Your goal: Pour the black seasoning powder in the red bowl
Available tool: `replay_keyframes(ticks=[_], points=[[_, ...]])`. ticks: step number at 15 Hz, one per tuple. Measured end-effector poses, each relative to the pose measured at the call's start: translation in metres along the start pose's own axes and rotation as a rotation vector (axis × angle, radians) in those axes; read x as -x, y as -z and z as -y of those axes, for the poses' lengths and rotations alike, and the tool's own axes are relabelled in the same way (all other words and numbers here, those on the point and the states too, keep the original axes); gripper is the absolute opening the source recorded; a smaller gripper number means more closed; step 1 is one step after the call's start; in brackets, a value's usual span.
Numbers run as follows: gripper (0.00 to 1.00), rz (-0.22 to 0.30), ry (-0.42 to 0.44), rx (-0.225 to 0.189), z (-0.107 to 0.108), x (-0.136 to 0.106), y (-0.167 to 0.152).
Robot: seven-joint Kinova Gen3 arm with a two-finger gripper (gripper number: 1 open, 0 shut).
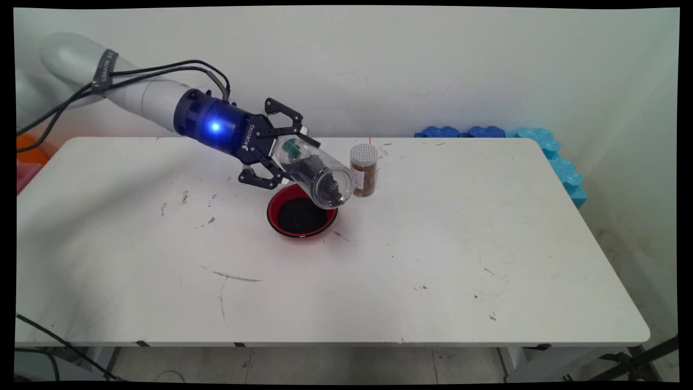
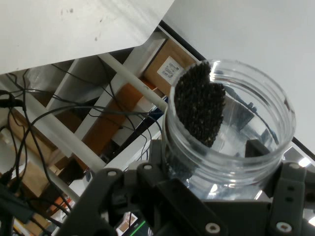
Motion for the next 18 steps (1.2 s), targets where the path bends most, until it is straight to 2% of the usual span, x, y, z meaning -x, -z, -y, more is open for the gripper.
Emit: replay_keyframes(ticks=[18], points=[[0.0,-0.015,0.107,0.037,-0.0015,0.0013,-0.006]])
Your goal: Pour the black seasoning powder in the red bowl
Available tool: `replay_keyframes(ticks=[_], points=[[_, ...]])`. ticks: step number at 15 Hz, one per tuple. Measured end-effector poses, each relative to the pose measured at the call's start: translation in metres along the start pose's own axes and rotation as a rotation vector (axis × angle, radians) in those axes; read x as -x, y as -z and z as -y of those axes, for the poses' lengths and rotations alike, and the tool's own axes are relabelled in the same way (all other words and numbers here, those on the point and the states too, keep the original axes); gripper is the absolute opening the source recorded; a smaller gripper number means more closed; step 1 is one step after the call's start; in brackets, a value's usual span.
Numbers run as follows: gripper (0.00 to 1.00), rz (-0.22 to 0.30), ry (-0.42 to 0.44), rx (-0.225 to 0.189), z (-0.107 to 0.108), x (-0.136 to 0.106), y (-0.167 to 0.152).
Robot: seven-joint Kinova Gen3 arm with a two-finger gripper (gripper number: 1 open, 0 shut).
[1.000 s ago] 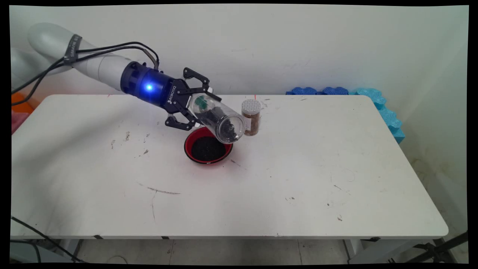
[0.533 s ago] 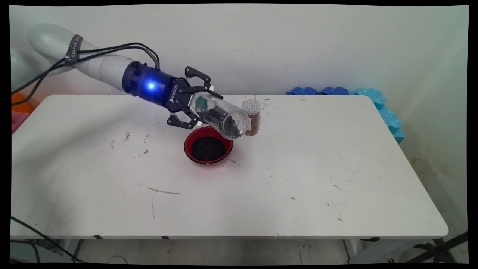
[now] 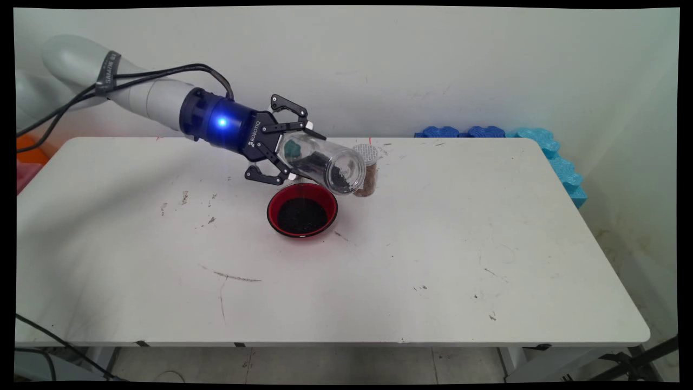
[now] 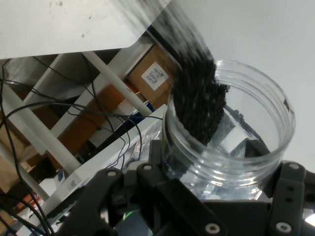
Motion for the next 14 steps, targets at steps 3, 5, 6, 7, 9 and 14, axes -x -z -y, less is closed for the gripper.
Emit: replay_keyframes(ticks=[3,5,6,7,9,14], points=[[0.0,-0.002,0.017,0.004,0.0005,0.0006,-0.0003],[0.0,-0.003,0.024,0.006,0.0008,0.0008,-0.0004],[0.0,-0.003,0.024,0.006,0.0009,0.001,-0.0003],[0.0,-0.004,0.025,0.007,0.001,0.001,-0.0002],[0.0,-0.004,0.025,0.007,0.0011,0.0011,-0.0002],[0.0,-0.004,0.007,0.004,0.0013,0.0011,0.0002]])
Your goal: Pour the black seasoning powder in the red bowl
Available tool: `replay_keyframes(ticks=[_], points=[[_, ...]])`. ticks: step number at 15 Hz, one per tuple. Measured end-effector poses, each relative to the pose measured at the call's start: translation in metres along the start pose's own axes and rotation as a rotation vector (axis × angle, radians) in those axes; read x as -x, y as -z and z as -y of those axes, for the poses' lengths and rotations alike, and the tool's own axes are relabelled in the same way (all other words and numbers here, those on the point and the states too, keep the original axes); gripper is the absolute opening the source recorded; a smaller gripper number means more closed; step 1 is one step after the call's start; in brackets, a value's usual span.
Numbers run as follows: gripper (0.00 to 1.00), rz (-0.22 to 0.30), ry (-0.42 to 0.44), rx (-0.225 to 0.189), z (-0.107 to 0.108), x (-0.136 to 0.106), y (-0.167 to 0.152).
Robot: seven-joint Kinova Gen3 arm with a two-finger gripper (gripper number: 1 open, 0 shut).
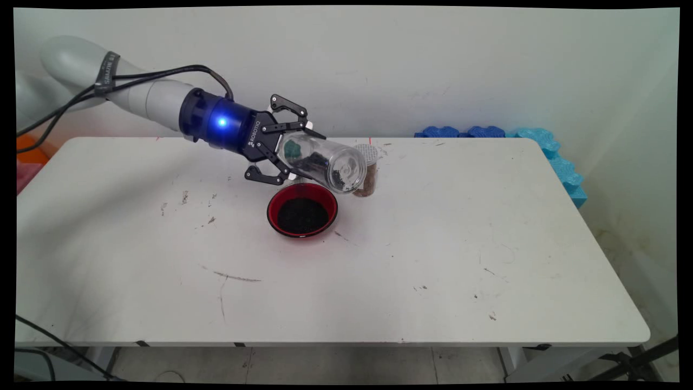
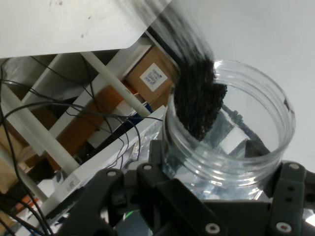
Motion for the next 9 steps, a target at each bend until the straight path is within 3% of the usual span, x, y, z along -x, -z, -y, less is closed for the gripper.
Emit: replay_keyframes(ticks=[9], points=[[0.0,0.0,-0.256,-0.039,-0.0058,-0.0063,-0.0022]])
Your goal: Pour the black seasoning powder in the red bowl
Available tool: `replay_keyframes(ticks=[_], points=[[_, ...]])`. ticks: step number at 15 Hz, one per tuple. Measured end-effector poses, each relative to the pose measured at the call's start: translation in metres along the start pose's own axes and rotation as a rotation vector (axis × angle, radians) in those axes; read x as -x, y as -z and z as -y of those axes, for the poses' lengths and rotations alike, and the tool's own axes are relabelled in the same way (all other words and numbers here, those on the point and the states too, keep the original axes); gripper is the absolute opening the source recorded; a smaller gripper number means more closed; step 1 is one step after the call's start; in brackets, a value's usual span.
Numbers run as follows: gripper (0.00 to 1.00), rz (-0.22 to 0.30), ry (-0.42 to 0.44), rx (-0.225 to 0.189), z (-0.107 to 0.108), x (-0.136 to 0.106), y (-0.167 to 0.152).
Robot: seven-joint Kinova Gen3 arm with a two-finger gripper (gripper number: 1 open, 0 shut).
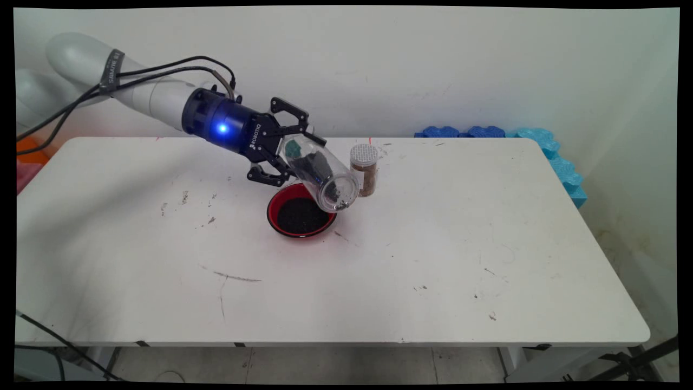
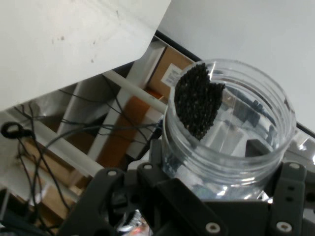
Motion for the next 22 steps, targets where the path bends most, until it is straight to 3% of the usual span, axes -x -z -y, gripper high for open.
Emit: replay_keyframes(ticks=[15,22], points=[[0.0,0.005,-0.426,-0.072,-0.006,-0.008,-0.003],[0.0,-0.02,-0.592,-0.057,-0.018,-0.006,-0.001]])
